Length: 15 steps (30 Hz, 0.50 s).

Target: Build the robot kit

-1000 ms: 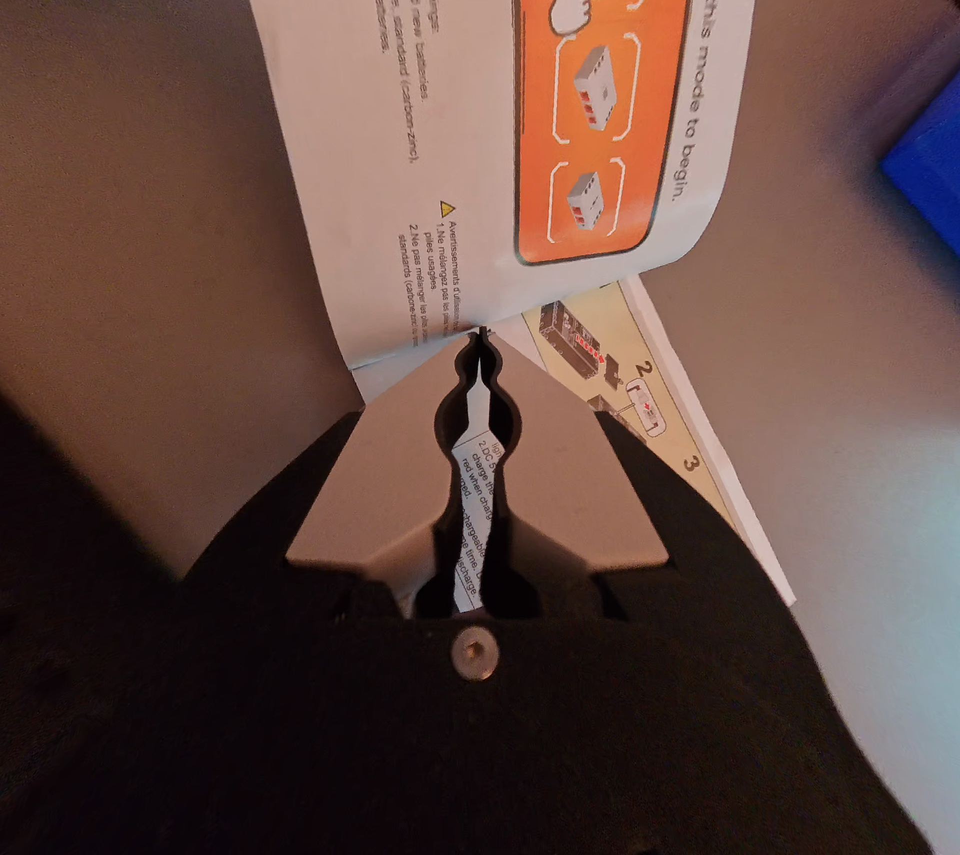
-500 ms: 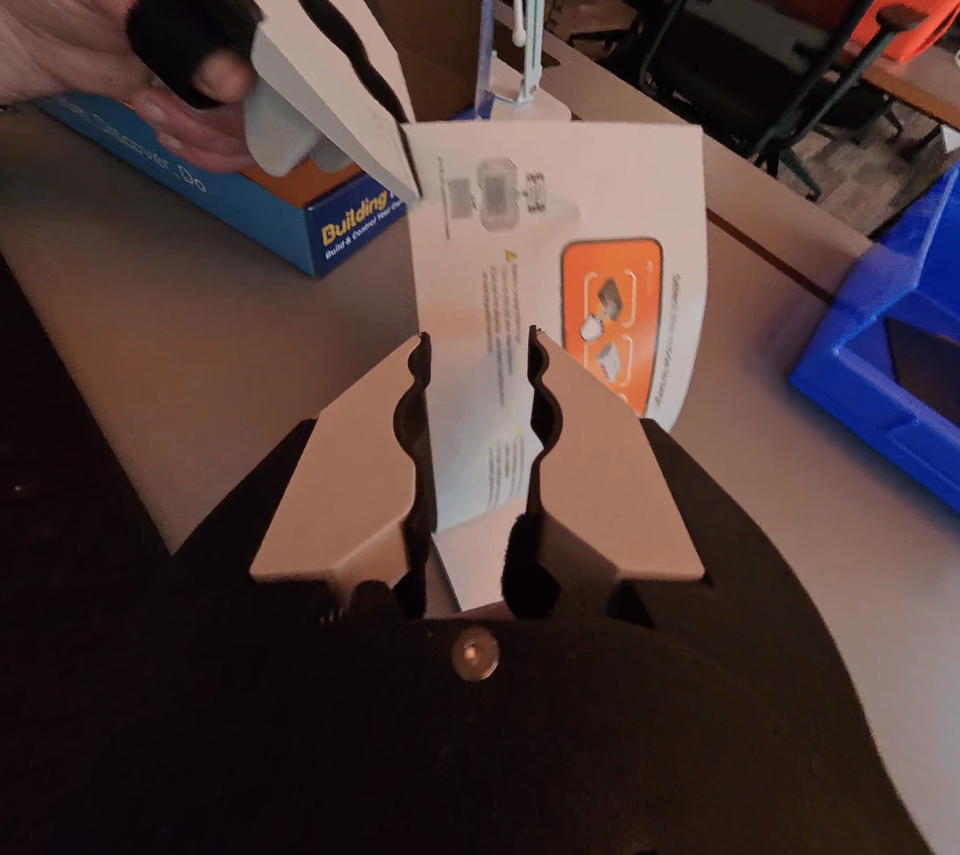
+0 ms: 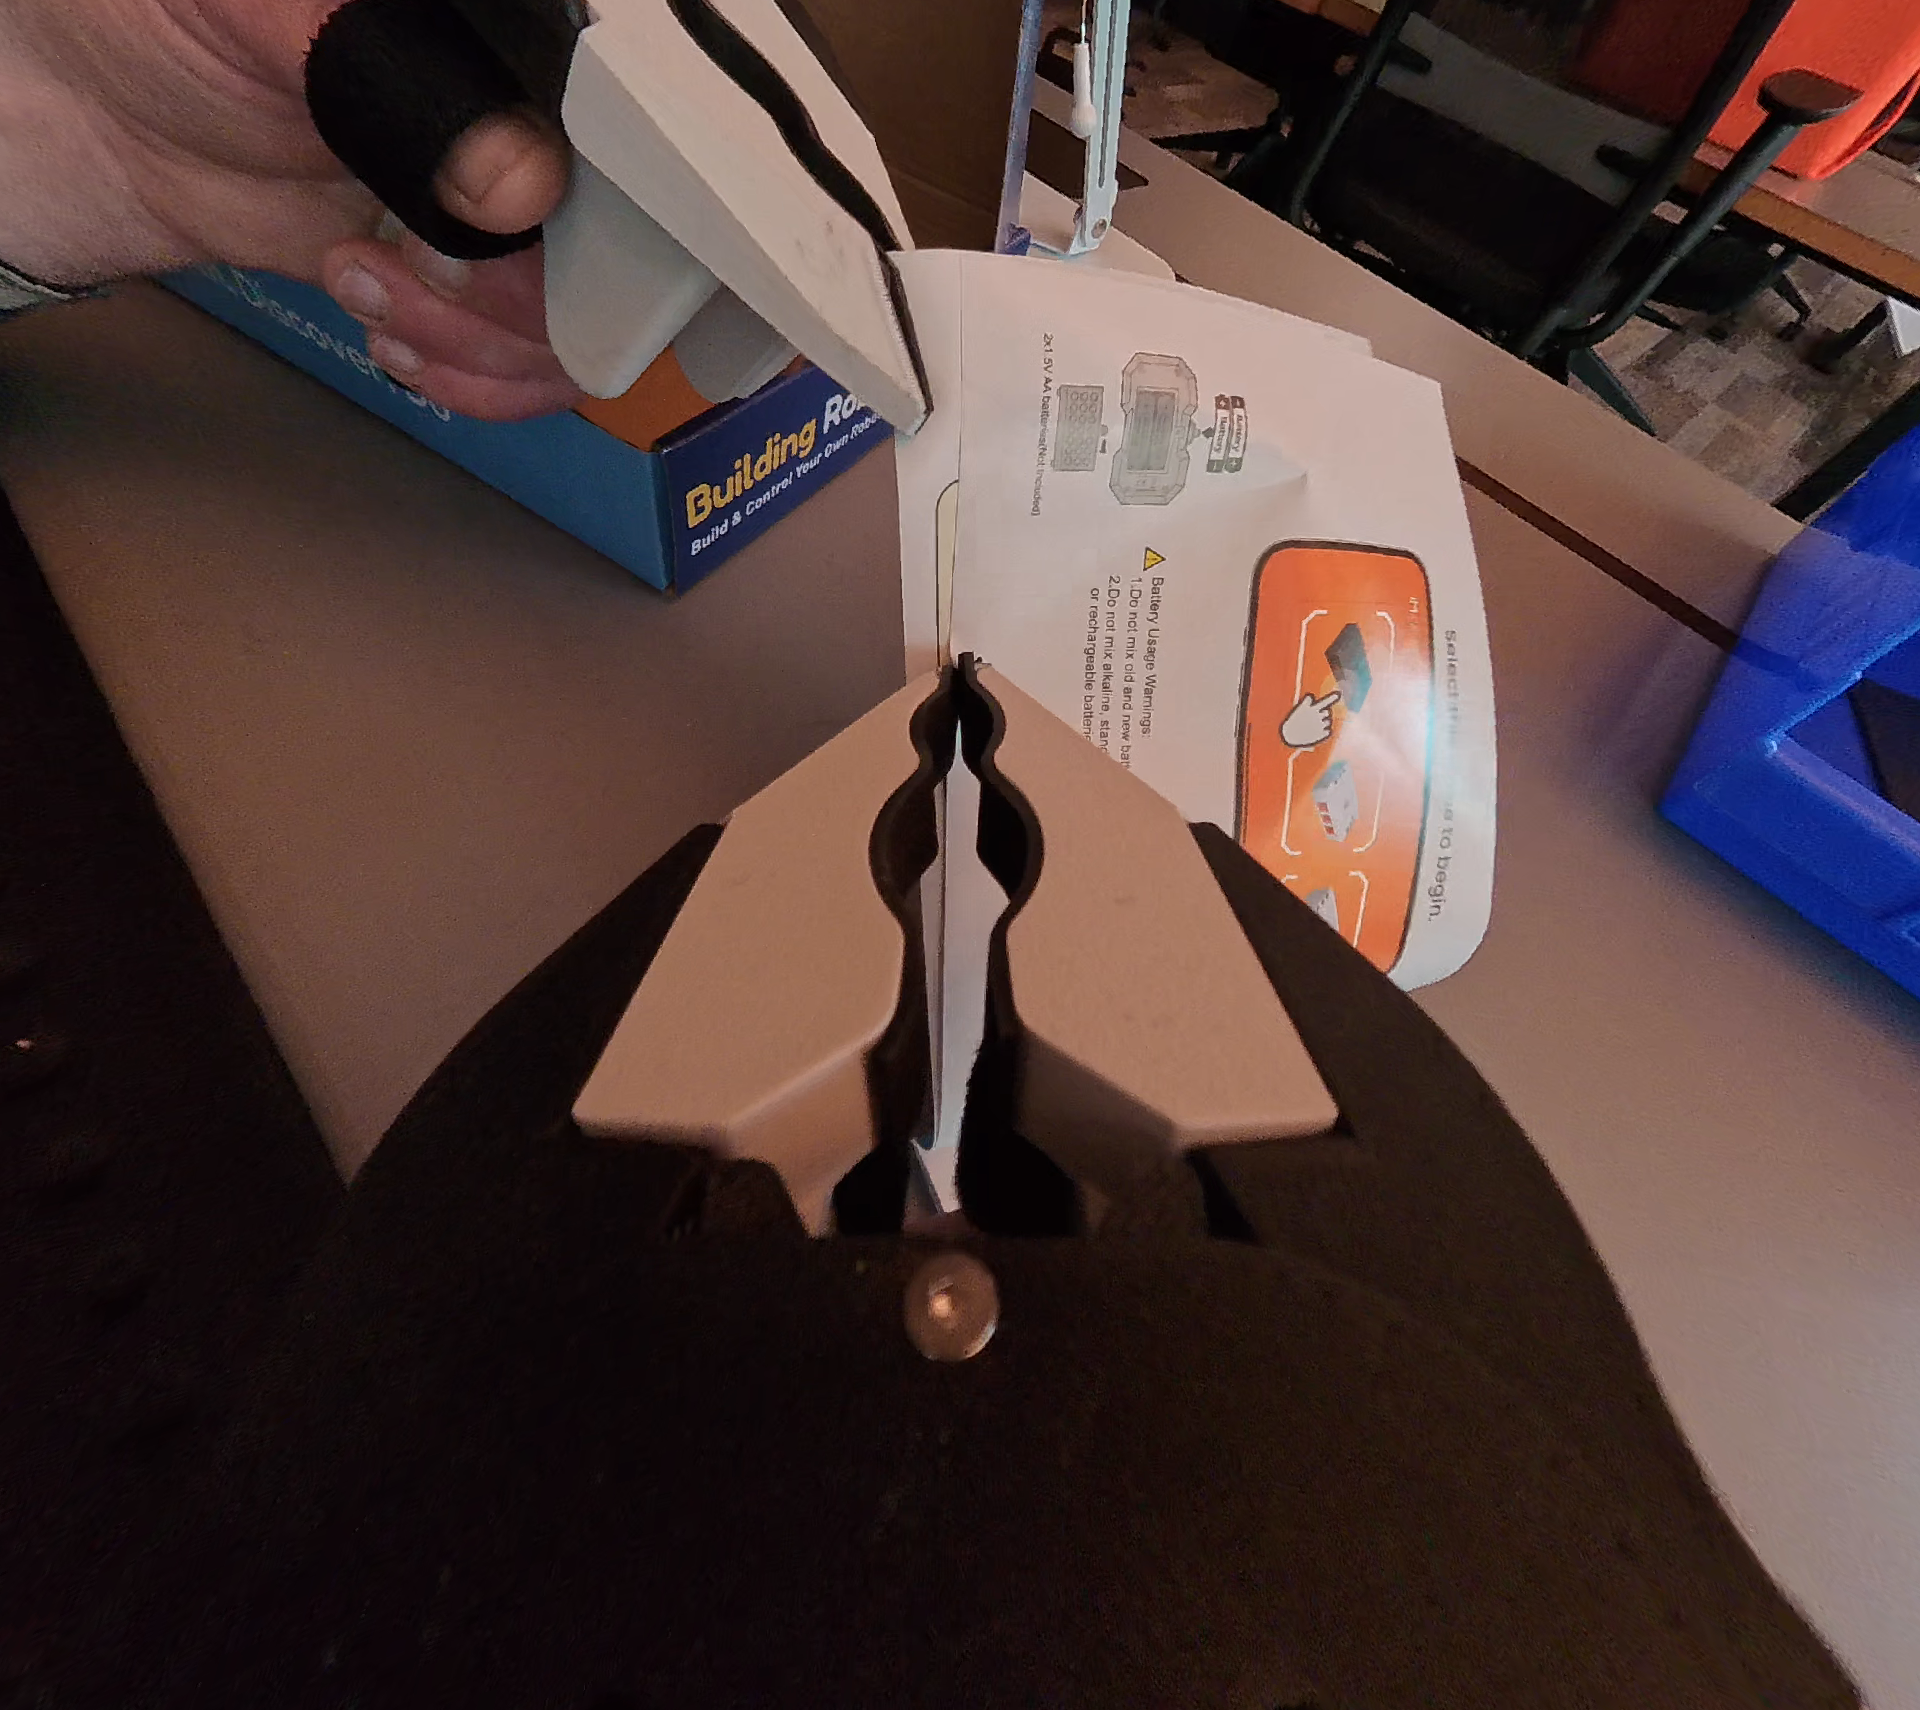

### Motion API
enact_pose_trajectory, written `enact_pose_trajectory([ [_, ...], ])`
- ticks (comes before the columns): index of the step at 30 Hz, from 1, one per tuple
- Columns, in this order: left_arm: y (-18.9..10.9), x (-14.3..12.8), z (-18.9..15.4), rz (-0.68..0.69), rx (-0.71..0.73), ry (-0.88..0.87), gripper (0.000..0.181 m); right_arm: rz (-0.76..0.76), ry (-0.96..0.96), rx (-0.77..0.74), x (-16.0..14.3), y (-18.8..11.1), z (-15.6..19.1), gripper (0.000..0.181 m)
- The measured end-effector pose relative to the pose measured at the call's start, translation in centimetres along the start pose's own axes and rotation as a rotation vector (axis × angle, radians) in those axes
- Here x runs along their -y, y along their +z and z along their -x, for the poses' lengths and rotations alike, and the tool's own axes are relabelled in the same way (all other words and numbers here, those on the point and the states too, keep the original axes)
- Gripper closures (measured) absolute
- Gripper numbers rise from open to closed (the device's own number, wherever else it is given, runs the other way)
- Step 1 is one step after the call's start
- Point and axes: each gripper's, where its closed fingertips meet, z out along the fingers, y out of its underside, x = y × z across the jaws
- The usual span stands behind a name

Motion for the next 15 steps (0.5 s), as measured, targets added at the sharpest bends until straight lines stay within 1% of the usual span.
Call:
enact_pose_trajectory([
  [3,-0.1,0.0,0.2,0.001,0.009,-0.003,0.181,-0.006,0.007,-0.012,0.0,-0.3,-0.3,0.181],
  [6,0.0,-0.2,0.4,0.011,0.026,0.009,0.181,0.019,0.009,-0.065,-0.5,-0.7,-1.3,0.181],
  [8,0.0,-0.3,0.4,0.017,0.03,0.013,0.181,0.049,0.004,-0.131,-1.1,-1.2,-2.4,0.181],
  [11,0.1,-0.6,0.7,0.036,0.055,0.028,0.181,0.08,0.026,-0.208,-2.1,-2.3,-3.9,0.181],
  [15,0.0,-0.9,1.3,0.058,0.098,0.038,0.181,0.109,0.124,-0.278,-4.1,-4.5,-5.9,0.179],
])
